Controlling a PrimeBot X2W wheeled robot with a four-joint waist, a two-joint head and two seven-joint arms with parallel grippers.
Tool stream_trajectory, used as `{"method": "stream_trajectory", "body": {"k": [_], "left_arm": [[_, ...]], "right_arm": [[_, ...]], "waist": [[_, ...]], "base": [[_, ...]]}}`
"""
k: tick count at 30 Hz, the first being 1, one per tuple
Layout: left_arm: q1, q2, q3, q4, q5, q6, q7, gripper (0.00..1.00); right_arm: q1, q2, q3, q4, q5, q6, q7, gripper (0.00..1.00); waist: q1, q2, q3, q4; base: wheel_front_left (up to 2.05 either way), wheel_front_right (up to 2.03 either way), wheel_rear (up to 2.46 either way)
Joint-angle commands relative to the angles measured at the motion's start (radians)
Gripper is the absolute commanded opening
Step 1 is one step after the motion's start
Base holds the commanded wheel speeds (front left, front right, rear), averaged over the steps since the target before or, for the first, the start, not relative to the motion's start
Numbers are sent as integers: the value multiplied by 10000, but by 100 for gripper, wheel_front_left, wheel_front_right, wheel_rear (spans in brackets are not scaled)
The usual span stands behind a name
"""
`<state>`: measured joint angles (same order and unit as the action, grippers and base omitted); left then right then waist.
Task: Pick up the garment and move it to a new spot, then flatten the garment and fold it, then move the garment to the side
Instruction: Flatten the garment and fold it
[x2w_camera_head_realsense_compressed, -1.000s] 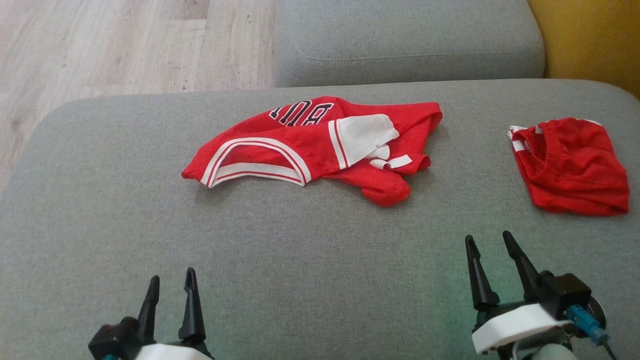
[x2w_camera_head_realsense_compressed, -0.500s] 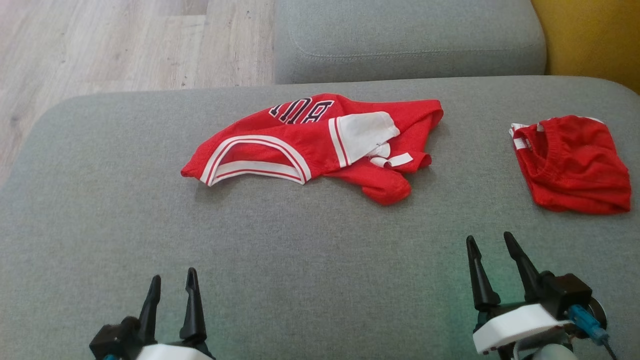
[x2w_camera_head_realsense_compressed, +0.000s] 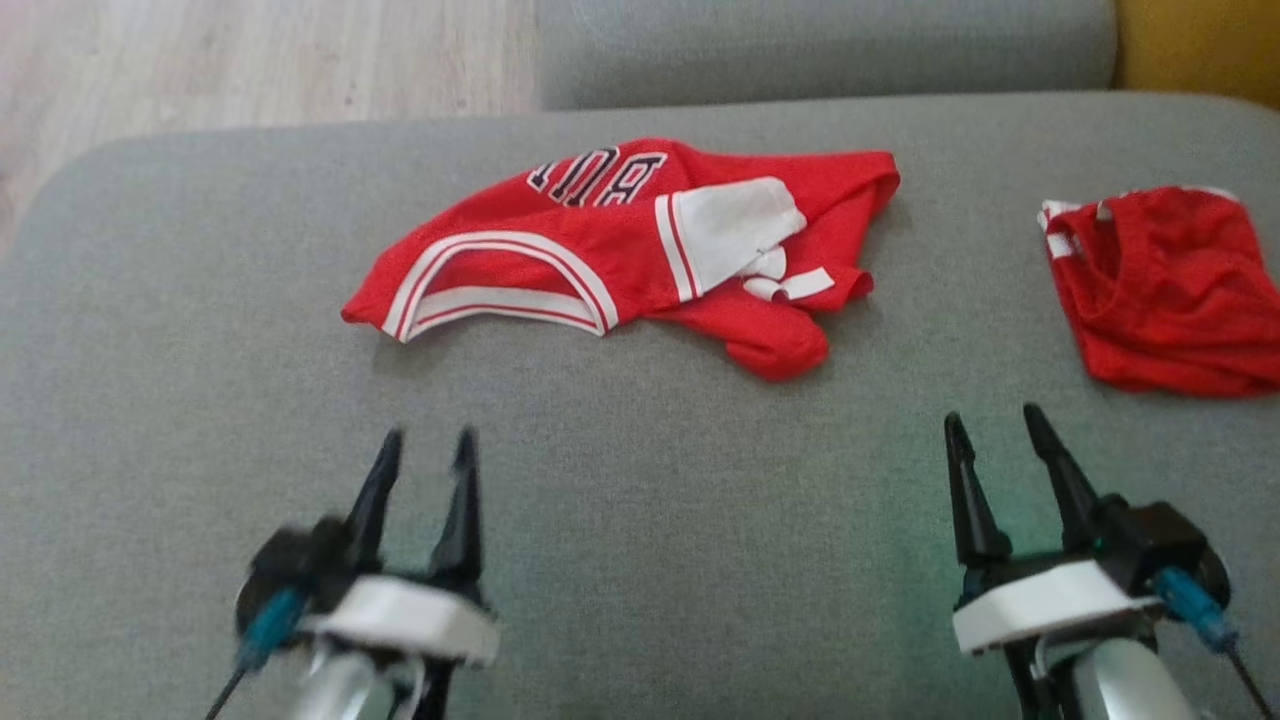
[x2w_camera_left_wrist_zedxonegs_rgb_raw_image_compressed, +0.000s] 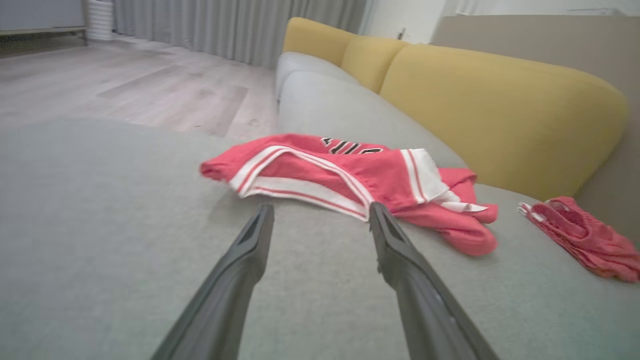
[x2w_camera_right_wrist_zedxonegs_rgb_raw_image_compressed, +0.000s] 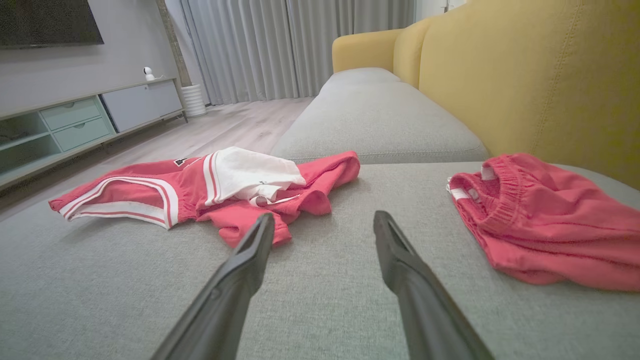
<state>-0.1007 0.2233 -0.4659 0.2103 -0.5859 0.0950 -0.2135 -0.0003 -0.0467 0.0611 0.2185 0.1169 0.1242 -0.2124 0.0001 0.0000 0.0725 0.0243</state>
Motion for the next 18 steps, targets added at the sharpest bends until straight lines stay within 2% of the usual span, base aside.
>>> {"method": "stream_trajectory", "body": {"k": [1, 6, 11, 18], "left_arm": [[-966, -156, 125, -62, 123, -138, 59, 100], [-2502, -744, -391, 1194, 297, -579, 371, 100], [-3568, -1093, -535, 2210, 267, -857, 486, 100], [-4980, -1094, -422, 4308, 243, -1092, 590, 100]], "right_arm": [[-505, -35, 221, -434, -106, 65, -88, 100], [-846, -35, 452, -696, -199, 65, 31, 100], [-1110, -35, 624, -888, -207, 65, 43, 100], [-1367, -35, 730, -1041, -143, 65, -46, 100]], "waist": [[-1, 0, 355, -109], [-1, 0, 1011, -555], [-1, 0, 1529, -1021], [-1, 0, 2277, -1785]], "base": [[0, 0, 0], [0, 0, 0], [0, 0, 0], [0, 0, 0]]}}
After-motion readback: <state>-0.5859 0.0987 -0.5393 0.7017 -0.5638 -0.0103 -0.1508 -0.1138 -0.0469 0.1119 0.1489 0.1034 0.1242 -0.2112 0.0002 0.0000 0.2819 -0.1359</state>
